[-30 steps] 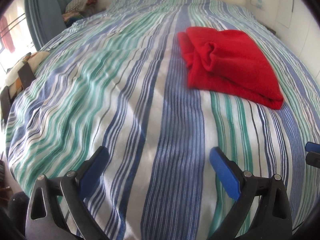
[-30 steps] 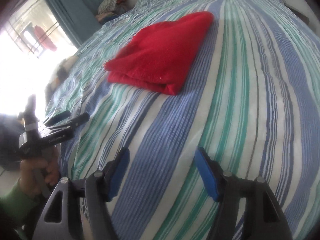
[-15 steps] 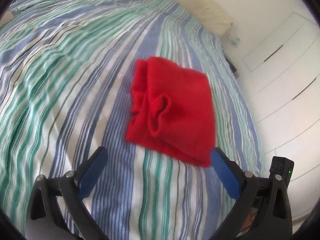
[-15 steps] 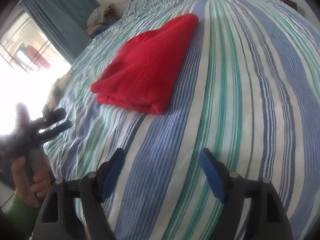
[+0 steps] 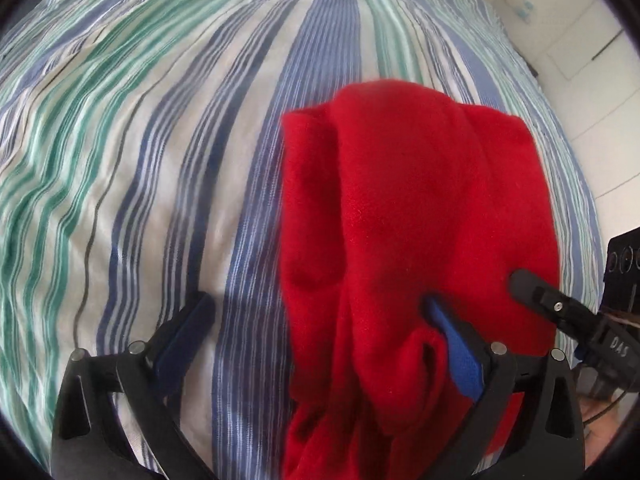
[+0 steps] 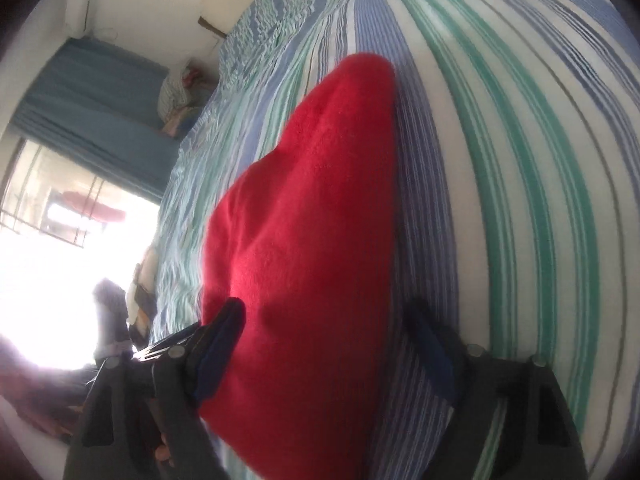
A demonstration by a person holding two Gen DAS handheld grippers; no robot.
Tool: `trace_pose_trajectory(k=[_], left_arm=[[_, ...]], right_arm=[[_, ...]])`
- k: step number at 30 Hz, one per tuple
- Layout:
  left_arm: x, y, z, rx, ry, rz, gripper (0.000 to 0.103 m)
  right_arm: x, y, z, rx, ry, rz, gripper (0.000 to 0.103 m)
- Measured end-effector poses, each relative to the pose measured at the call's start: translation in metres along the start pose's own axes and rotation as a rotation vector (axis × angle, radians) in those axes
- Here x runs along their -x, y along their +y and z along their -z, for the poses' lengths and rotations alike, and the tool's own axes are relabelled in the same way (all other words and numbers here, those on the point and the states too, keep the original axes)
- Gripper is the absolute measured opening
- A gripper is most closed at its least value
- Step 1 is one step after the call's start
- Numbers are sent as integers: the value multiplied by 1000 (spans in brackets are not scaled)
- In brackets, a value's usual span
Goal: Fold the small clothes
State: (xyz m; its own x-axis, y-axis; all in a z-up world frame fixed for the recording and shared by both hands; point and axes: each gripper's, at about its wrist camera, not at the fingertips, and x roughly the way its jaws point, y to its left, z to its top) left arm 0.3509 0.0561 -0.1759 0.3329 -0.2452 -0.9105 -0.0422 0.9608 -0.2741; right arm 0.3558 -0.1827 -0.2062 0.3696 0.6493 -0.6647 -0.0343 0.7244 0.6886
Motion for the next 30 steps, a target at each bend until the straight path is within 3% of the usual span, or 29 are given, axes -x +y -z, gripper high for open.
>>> trace_pose_trajectory(k=[1, 2, 3, 6, 11, 13, 14, 16, 17, 18, 20, 22, 25, 27, 30], left_arm=[[1, -2, 0, -7, -2, 22, 84], [3, -6, 0, -22, 3, 84, 37], [6, -10, 1, -19, 14, 107, 29], [31, -28, -3, -61, -40, 110, 24], [90, -74, -18, -154, -175, 190, 24], [103, -94, -21, -183, -203, 206, 25], [103, -102, -23, -191, -200, 199, 31], [91, -103, -17, -180, -169, 151, 56], [83, -100, -10, -162, -154, 115, 73], [75, -95, -1, -150, -145, 73, 79], [68, -88, 25, -177, -134, -26, 79], [68, -84, 59, -231, -152, -119, 80], [82, -83, 111, -296, -208, -207, 89], [96, -86, 136, -317, -262, -262, 98], [114, -94, 156, -336, -311, -347, 99]], right_arm=[[-8, 9, 2, 58, 16, 31, 52], [-13, 23, 5, 152, 18, 125, 43], [-14, 39, 9, 256, 2, 211, 38], [1, 76, 16, 418, -56, 294, 29], [58, 114, 0, 520, -181, 281, 28], [84, 123, -16, 529, -225, 268, 28], [95, 124, -23, 527, -241, 266, 28], [110, 117, -36, 499, -244, 275, 33], [112, 109, -39, 470, -230, 292, 45], [112, 97, -42, 439, -207, 319, 71], [112, 64, -33, 379, -170, 413, 101], [117, 37, -8, 347, -146, 515, 101], [131, 14, 39, 354, -123, 631, 101], [143, 12, 70, 361, -120, 696, 101], [165, 27, 106, 373, -156, 744, 101]])
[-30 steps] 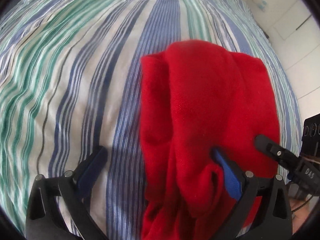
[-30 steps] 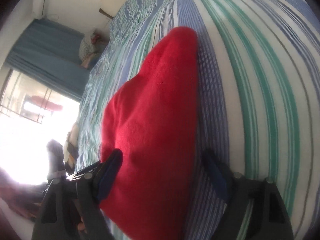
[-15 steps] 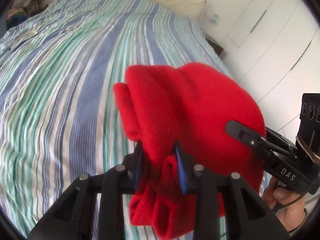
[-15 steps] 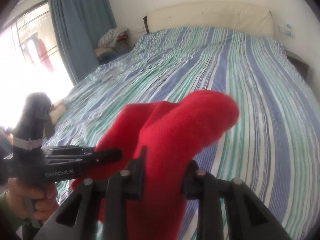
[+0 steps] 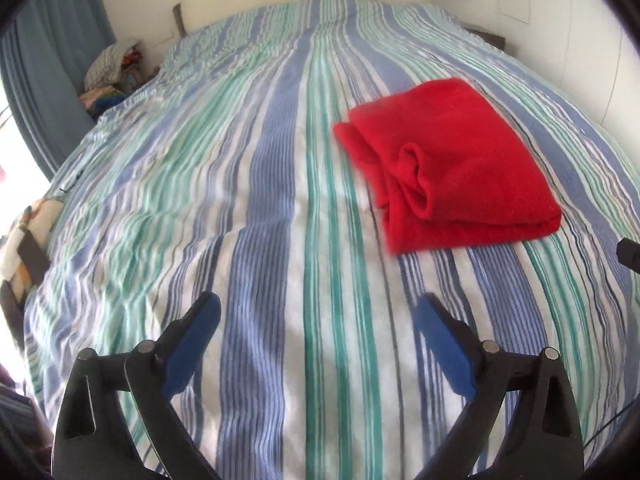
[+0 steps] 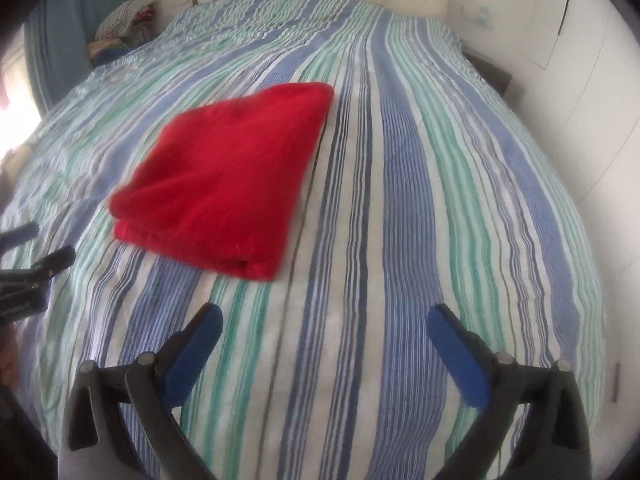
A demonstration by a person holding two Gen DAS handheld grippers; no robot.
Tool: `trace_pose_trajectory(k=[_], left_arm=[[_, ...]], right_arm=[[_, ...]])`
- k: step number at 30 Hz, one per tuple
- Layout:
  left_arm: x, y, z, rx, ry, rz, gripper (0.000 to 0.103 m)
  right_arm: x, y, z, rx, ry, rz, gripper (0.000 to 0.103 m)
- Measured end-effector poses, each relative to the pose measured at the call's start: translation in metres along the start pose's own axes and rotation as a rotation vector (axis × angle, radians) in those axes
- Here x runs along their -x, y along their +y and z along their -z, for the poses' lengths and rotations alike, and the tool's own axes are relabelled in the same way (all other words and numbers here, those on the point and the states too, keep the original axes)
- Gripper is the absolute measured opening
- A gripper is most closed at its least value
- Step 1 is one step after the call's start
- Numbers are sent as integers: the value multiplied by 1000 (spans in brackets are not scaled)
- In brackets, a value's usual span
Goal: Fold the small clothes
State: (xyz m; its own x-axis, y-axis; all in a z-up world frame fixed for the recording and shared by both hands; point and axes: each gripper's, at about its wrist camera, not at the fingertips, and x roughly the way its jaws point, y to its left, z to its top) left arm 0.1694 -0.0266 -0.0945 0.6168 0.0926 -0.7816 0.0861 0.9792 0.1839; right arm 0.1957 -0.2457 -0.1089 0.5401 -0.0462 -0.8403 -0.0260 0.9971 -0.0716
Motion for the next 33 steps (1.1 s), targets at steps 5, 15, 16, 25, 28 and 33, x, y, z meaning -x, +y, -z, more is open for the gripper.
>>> trace_pose_trajectory(k=[5, 15, 16, 25, 28, 33], left_arm=[[41, 2, -3, 13, -43, -23, 101], [81, 3, -9, 31, -62, -44, 102], [82, 1, -10, 21, -57, -55, 102], [86, 1, -16, 60, -7, 32, 102], [86, 3, -18, 80, -13, 21, 102], [98, 5, -21, 76, -27, 38, 103]], right_arm=[[49, 15, 13, -6, -78, 23, 101], [103, 32, 19, -3, -128, 25, 101], [106, 32, 19, -5, -131, 24, 101], [125, 32, 21, -21, -128, 16, 101], [129, 33, 20, -14, -130, 20, 101], [136, 30, 19, -21, -133, 23, 101]])
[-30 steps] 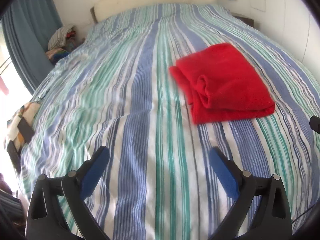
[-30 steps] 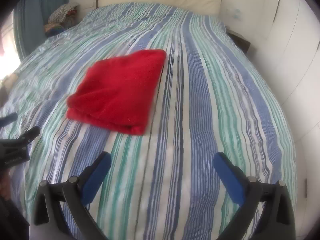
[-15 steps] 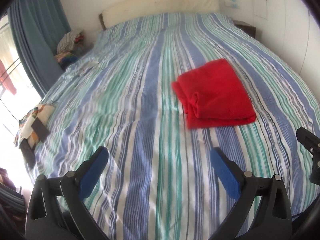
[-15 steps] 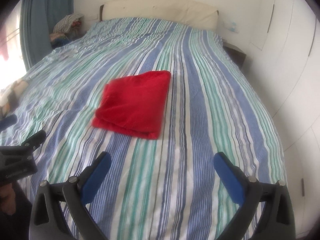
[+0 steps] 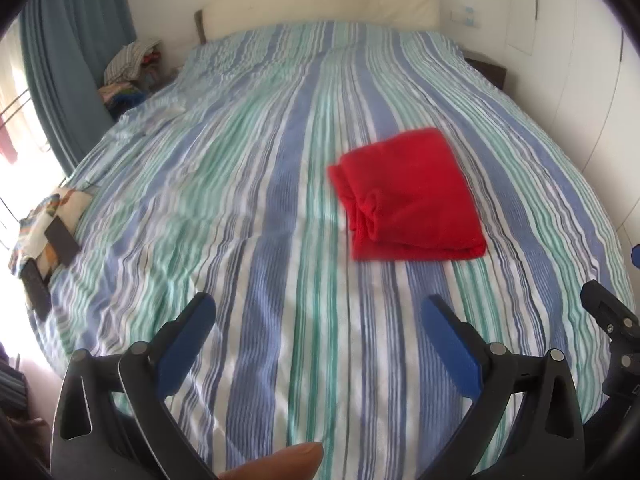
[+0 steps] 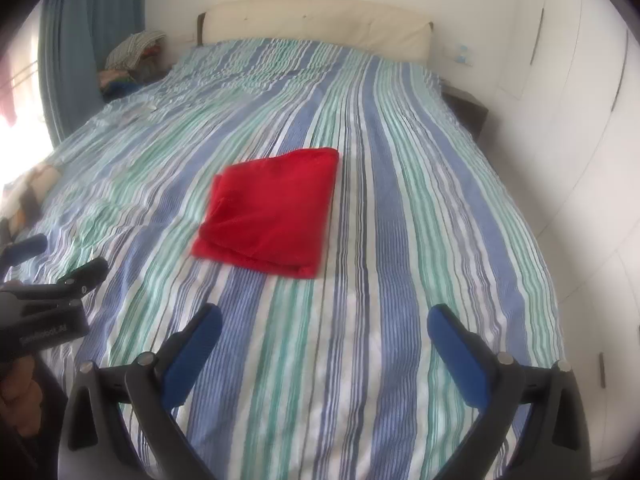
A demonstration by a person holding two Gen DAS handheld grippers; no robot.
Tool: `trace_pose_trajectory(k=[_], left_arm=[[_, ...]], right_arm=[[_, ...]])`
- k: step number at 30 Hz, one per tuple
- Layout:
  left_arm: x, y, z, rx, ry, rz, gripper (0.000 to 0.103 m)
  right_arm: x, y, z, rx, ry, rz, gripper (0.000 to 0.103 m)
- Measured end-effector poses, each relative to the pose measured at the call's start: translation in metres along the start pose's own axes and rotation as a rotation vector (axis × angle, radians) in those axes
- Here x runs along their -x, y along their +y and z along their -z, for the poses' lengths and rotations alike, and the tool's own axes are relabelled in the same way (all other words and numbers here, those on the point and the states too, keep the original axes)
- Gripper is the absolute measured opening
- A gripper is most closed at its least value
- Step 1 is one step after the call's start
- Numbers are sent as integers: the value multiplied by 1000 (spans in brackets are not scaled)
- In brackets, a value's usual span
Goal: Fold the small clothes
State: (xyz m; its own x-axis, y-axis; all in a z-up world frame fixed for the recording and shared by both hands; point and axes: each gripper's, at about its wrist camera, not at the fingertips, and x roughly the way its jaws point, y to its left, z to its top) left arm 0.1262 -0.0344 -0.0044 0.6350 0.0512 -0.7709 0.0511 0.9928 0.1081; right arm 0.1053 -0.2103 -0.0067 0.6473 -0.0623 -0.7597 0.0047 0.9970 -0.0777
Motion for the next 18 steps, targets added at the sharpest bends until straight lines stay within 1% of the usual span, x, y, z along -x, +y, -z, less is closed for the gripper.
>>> trace_pose_trajectory(k=[3, 5, 13, 18], left_arm=[[6, -2, -4, -11, 15, 24, 102], [11, -4, -5, -10, 7, 43, 102], [29, -9, -4, -16, -13, 35, 102], [33, -11, 1, -27, -16, 42, 102]], right_arm=[[4, -2, -2, -4, 0, -10, 101], [7, -1, -3, -6, 1, -17, 101], [20, -13, -4, -34, 23, -72, 101], [36, -26, 3, -45, 19, -60, 101]])
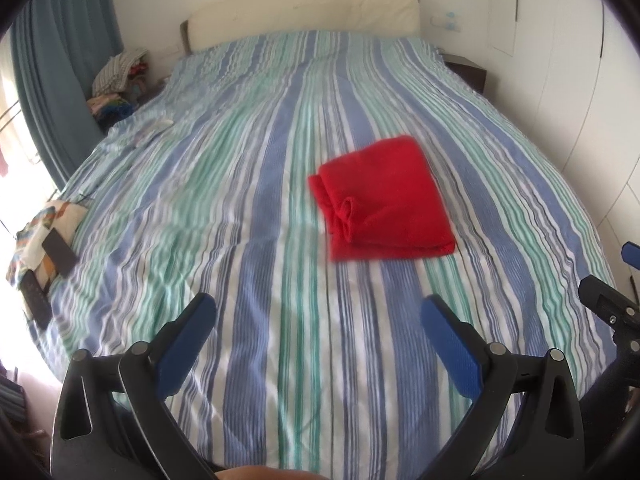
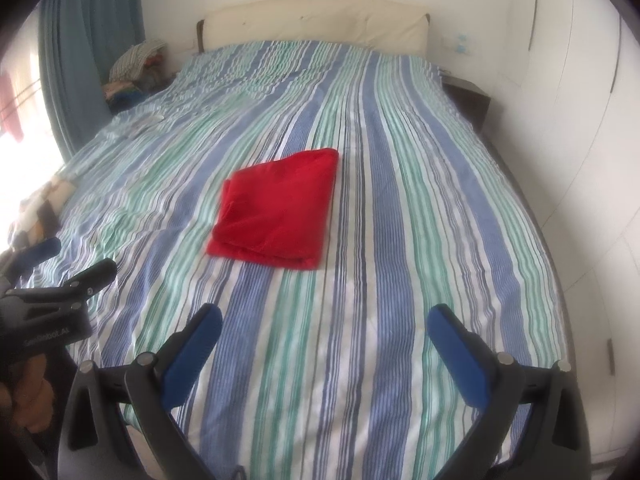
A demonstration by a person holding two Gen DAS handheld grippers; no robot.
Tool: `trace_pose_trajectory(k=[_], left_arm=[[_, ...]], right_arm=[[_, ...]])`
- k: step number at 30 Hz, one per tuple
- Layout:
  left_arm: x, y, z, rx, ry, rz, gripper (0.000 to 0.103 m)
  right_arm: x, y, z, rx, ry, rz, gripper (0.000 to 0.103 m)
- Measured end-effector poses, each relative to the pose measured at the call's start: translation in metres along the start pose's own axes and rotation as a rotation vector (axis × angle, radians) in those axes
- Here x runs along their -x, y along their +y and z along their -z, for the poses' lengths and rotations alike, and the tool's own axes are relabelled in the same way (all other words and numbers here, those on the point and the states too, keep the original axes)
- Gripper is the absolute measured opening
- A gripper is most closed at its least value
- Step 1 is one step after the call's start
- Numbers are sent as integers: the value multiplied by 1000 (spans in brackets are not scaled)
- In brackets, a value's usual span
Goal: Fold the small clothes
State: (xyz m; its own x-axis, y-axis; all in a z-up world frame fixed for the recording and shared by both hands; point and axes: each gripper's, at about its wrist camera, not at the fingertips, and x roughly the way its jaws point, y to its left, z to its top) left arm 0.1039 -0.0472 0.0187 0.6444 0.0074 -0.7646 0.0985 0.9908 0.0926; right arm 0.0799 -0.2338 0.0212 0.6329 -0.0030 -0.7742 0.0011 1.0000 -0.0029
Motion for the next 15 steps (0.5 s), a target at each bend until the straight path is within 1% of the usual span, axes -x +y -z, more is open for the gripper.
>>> trace_pose_trajectory(k=[6, 12, 15], left_arm=[[0, -3, 5, -7, -2, 4, 102], [-1, 3, 8, 28, -2, -23, 102], [-2, 5, 10, 26, 2, -28, 102]], right_arm=[[-1, 1, 4, 13, 12, 15, 101], [-6, 7, 8, 26, 22, 9, 101], [-8, 7, 9, 24, 27, 2, 101]])
